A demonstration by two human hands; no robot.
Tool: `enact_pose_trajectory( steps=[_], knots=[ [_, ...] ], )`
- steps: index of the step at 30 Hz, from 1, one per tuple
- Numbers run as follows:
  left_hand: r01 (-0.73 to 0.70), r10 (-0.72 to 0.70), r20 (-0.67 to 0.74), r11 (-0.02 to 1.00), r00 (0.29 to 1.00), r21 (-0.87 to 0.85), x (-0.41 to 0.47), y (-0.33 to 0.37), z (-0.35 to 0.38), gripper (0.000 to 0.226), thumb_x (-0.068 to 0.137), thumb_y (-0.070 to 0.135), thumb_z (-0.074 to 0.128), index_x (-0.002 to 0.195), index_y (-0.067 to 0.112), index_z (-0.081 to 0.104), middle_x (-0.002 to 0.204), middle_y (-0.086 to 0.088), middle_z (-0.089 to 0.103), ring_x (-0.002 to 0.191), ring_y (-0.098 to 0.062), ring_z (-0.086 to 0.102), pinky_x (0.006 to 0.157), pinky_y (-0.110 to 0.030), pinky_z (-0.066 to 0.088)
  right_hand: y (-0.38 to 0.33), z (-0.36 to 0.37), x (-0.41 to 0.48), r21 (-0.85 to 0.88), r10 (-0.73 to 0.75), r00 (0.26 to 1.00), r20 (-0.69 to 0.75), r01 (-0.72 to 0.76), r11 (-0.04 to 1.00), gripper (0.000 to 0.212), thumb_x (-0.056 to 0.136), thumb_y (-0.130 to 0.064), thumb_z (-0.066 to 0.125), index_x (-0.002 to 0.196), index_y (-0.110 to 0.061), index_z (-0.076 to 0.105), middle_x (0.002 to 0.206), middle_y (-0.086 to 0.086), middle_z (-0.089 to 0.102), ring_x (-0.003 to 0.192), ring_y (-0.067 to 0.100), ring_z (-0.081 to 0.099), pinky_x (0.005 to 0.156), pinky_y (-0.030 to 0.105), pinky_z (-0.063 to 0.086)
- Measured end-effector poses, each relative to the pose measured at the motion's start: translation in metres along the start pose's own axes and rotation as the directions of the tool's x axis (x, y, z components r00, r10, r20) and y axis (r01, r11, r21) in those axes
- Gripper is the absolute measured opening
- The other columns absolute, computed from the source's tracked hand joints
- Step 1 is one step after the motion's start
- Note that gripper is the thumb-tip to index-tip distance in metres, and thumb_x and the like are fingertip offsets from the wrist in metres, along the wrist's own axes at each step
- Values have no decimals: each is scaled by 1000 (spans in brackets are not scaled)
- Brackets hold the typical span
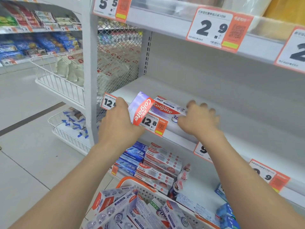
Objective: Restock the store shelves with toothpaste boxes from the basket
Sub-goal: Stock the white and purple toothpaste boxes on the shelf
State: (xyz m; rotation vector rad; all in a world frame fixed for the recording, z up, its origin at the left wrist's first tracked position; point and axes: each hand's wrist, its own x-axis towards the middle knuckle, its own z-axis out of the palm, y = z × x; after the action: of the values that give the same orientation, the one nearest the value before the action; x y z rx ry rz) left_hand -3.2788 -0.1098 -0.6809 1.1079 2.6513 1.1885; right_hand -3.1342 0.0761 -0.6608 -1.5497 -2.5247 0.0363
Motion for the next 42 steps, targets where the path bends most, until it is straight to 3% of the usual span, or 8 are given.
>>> enact_pose_trajectory(
  steps=[5,10,17,23,27,33,38,42],
  knots=[
    [200,-128,211,909,969,-366,-8,20,9,29,74,31,86,93,16,68,84,4,73,77,-13,71,65,-32,56,14,23,-18,321,-266,964,19,246,915,59,97,-14,51,155,-17,44,135,22,55,122,41,54,104,38,40],
    [308,-143,293,690,945,-656,-22,40,29,12,78,25,81,85,14,82,81,-5,79,81,-26,78,69,-39,63,17,13,-67,535,-320,876,-361,475,699,48,94,-39,52,139,-25,60,126,-5,60,120,12,55,103,30,43],
    [344,-88,346,479,934,-808,-36,63,36,19,95,25,77,99,7,72,99,-14,78,85,-25,77,81,-48,66,26,10,-86,760,-267,925,-269,374,531,48,98,-29,71,142,-30,51,109,-12,74,91,2,72,76,27,57],
    [-148,184,253,977,950,-153,-22,35,42,42,98,35,63,138,26,52,138,-2,52,127,-26,52,108,-44,43,64,5,-44,442,50,906,-420,156,883,51,102,-33,61,150,-31,45,132,-4,63,120,32,39,88,39,22],
    [-313,266,291,941,919,127,-21,29,41,68,97,33,59,158,30,29,167,-5,20,147,-35,28,114,-57,35,64,9,-16,295,-4,981,-192,62,953,49,105,-33,54,153,-37,44,143,0,60,127,39,37,88,43,25],
    [-405,301,348,870,888,281,-7,18,39,83,98,34,56,165,33,7,175,0,-7,158,-32,14,118,-61,27,26,22,25,682,-280,957,80,152,716,61,94,-28,54,153,-36,42,121,-3,67,116,33,61,99,47,51],
    [-345,253,306,888,918,303,4,13,37,79,95,34,58,161,27,13,172,-5,5,147,-39,34,108,-59,38,-10,37,45,405,-435,898,73,372,835,88,69,-97,51,145,-52,45,135,-11,62,130,28,51,113,53,39],
    [-231,143,271,915,952,331,10,4,32,89,94,37,59,162,15,5,172,-12,-4,147,-42,33,108,-57,39,-35,51,55,314,-523,852,13,493,812,87,73,-83,50,152,-49,37,132,-5,59,125,31,50,109,56,40]
  ],
)
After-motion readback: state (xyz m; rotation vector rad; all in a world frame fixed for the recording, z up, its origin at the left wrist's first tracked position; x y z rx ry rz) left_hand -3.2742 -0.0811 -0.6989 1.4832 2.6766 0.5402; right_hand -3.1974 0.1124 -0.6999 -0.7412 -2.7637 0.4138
